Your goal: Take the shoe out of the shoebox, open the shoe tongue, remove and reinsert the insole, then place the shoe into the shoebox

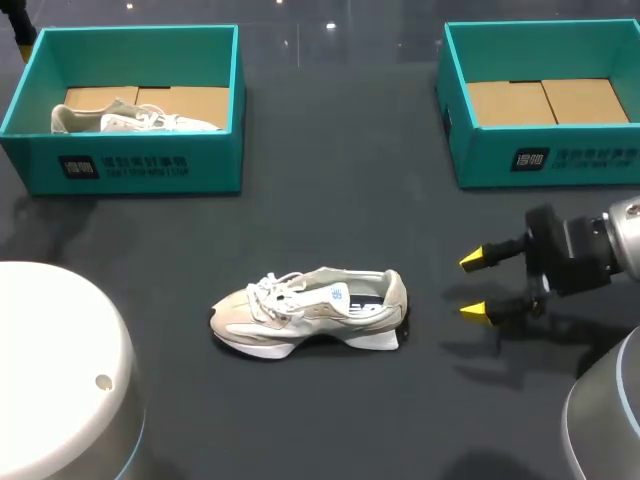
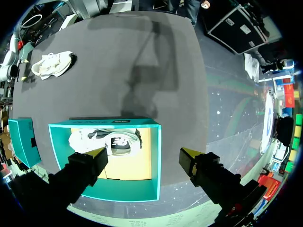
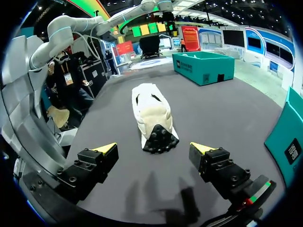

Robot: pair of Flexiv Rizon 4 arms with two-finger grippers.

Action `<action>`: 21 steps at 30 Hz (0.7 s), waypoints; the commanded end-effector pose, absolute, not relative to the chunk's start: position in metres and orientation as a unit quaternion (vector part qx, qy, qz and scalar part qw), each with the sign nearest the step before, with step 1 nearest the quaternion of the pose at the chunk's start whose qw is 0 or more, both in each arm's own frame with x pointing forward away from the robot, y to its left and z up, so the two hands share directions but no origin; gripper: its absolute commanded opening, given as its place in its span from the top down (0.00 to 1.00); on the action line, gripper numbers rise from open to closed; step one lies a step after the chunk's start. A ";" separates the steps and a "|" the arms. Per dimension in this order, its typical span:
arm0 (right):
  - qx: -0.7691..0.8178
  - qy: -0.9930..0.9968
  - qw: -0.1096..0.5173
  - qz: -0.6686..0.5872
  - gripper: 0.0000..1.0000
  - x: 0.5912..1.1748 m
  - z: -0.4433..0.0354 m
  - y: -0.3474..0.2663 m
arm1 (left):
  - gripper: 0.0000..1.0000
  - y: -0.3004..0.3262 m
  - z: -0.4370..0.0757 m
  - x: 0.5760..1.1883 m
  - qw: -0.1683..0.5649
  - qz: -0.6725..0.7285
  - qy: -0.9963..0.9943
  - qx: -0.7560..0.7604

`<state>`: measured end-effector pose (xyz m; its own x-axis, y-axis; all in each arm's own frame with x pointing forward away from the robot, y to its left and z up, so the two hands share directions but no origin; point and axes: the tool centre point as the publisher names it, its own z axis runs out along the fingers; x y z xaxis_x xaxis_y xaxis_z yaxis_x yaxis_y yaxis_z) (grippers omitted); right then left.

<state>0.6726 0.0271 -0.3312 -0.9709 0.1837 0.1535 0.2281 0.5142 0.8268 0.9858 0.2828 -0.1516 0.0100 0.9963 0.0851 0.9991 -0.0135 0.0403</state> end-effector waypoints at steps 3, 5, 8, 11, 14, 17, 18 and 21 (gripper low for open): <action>-0.077 -0.862 0.005 -0.500 0.00 0.683 -0.353 0.034 | 0.00 0.283 -0.152 0.985 0.016 -0.046 -0.702 -0.711; -0.064 -0.861 0.003 -0.505 0.00 0.686 -0.357 0.034 | 0.00 0.283 -0.152 0.985 0.016 -0.046 -0.702 -0.711; -0.059 -0.858 0.002 -0.510 0.00 0.691 -0.365 0.031 | 0.00 0.283 -0.152 0.985 0.016 -0.046 -0.702 -0.711; -0.063 -0.848 0.000 -0.526 0.00 0.693 -0.373 0.026 | 0.00 0.283 -0.152 0.985 0.016 -0.046 -0.702 -0.711; -0.064 -0.844 -0.002 -0.533 0.00 0.691 -0.376 0.024 | 0.00 0.283 -0.152 0.985 0.016 -0.046 -0.702 -0.711; -0.064 -0.842 -0.003 -0.536 0.00 0.688 -0.378 0.023 | 0.00 0.283 -0.152 0.985 0.016 -0.046 -0.702 -0.711; -0.068 -0.841 -0.002 -0.537 0.00 0.688 -0.379 0.022 | 0.00 0.283 -0.152 0.985 0.016 -0.046 -0.702 -0.711; -0.070 -0.840 -0.003 -0.539 0.00 0.687 -0.381 0.021 | 0.00 0.283 -0.152 0.985 0.016 -0.046 -0.702 -0.711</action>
<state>0.6906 0.0207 -0.3806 -0.9907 0.1148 0.0731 0.1142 0.4102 0.9048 0.9858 0.2828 -0.1516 0.0100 0.9963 0.0850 0.9991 -0.0134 0.0403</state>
